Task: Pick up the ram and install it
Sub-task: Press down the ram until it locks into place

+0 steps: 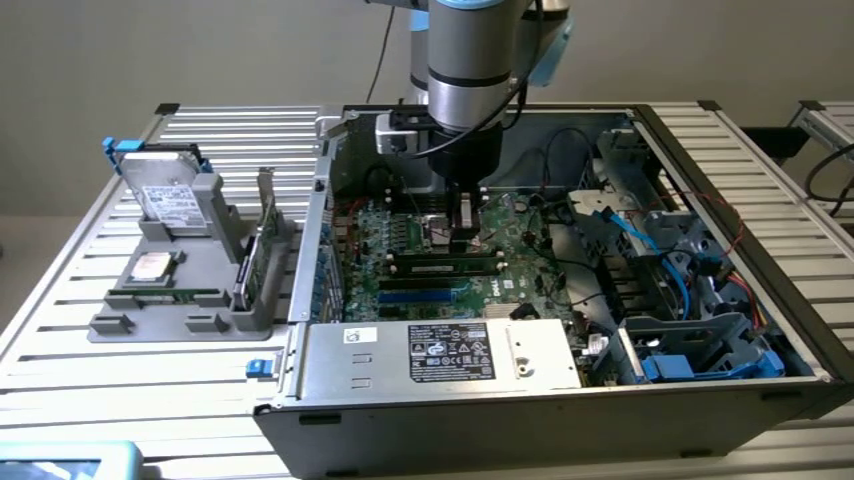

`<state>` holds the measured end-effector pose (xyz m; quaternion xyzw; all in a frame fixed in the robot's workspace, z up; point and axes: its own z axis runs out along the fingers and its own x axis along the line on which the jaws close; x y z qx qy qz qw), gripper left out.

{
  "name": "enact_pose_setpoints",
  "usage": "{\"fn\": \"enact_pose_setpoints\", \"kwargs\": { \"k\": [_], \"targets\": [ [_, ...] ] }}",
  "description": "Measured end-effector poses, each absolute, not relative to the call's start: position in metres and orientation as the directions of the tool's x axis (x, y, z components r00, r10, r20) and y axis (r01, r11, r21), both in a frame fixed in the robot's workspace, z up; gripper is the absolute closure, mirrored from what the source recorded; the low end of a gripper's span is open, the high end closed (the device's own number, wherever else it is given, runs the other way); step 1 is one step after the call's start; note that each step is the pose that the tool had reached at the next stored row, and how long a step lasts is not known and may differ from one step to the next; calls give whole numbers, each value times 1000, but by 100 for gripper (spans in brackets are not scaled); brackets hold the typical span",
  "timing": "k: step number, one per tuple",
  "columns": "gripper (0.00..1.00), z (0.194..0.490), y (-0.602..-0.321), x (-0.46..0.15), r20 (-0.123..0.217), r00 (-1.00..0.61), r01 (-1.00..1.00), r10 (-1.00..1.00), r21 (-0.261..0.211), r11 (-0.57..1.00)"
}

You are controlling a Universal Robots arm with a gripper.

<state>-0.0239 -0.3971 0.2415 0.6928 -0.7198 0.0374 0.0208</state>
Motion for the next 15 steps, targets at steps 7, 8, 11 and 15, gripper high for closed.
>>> {"fn": "enact_pose_setpoints", "kwargs": {
  "k": [7, 8, 11, 15],
  "targets": [
    [89, 242, -397, -24, 82, -61, -998, -995, -25, 59],
    [89, 242, -397, -24, 82, -75, -997, -994, -25, 73],
    [89, 242, -397, -24, 82, -119, -993, -990, -25, 117],
    [89, 241, -397, -24, 82, -177, -984, -981, -25, 176]
  ]
}}
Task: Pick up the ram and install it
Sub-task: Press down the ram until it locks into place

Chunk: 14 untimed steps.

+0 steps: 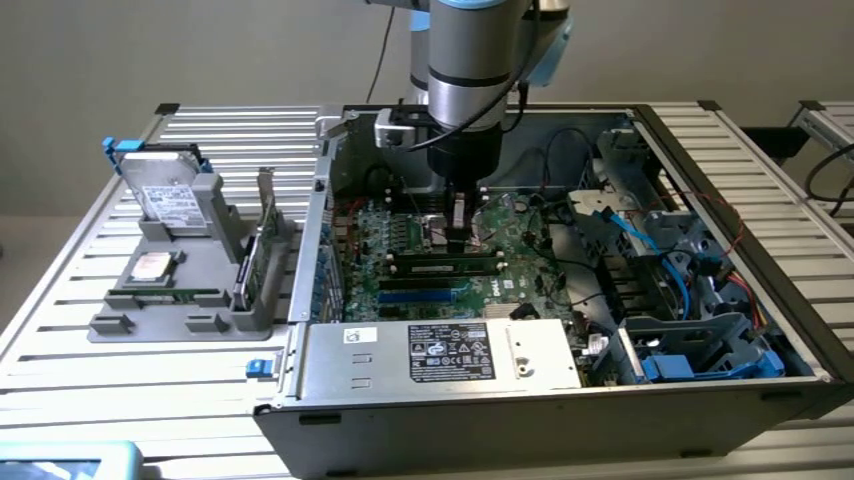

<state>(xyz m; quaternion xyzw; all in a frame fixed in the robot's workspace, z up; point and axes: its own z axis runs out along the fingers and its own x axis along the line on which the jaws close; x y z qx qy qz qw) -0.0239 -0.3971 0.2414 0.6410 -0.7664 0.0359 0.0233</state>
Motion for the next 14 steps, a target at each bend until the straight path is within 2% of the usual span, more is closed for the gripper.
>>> {"fn": "enact_pose_setpoints", "kwargs": {
  "k": [14],
  "targets": [
    [89, 241, -397, -24, 80, -355, -935, -932, -30, 353]
  ]
}}
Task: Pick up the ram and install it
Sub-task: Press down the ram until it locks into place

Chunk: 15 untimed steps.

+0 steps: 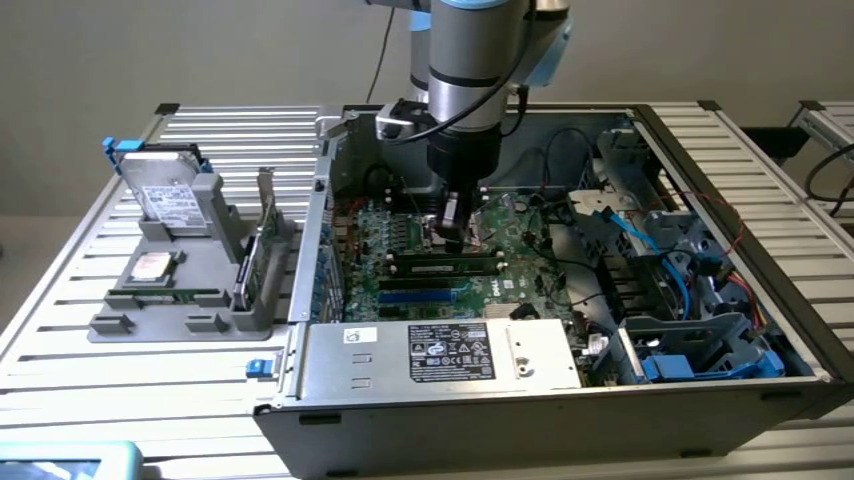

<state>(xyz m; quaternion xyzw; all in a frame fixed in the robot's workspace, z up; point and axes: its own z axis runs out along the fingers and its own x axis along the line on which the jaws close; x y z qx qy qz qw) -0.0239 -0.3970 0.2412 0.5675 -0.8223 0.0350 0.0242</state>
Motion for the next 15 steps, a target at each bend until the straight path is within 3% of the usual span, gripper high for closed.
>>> {"fn": "enact_pose_setpoints", "kwargs": {
  "k": [15],
  "targets": [
    [89, 241, -397, -24, 76, -519, -855, -851, -38, 518]
  ]
}}
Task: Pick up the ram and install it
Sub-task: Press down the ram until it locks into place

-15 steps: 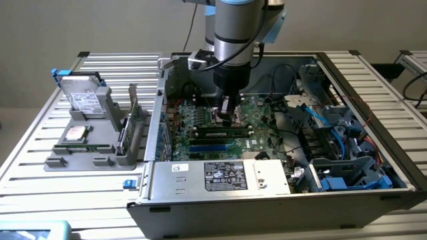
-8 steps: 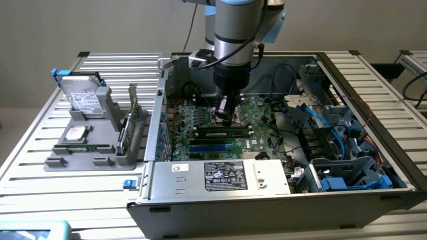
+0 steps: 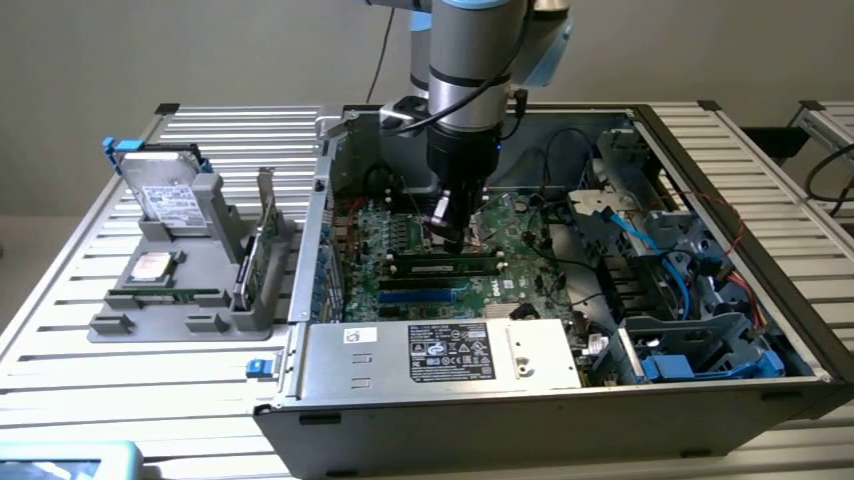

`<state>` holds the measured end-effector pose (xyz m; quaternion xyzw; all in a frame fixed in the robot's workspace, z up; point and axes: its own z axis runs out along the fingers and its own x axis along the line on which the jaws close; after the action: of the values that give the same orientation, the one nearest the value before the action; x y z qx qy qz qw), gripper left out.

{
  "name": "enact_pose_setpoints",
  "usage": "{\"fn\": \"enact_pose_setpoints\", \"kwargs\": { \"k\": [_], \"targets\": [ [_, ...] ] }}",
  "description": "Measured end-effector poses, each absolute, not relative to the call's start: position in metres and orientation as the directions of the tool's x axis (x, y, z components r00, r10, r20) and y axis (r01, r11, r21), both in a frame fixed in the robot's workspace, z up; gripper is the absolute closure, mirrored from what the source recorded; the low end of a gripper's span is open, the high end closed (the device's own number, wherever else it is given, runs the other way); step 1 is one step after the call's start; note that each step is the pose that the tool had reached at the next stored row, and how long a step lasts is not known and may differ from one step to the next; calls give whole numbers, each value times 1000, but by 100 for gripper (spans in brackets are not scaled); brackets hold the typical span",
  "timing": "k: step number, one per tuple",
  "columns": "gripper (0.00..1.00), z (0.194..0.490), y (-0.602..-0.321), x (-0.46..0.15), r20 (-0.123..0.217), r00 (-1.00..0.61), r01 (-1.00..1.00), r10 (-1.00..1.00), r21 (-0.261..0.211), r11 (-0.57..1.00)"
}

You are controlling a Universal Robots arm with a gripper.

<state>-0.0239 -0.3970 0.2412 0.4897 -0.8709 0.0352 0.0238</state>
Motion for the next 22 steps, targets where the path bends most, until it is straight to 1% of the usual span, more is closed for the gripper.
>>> {"fn": "enact_pose_setpoints", "kwargs": {
  "k": [15, 19, 22],
  "targets": [
    [89, 241, -397, -24, 74, -656, -755, -751, -44, 654],
    [89, 241, -397, -24, 86, -676, -737, -732, -62, 673],
    [89, 241, -397, -24, 86, -696, -717, -712, -68, 693]
  ]
}}
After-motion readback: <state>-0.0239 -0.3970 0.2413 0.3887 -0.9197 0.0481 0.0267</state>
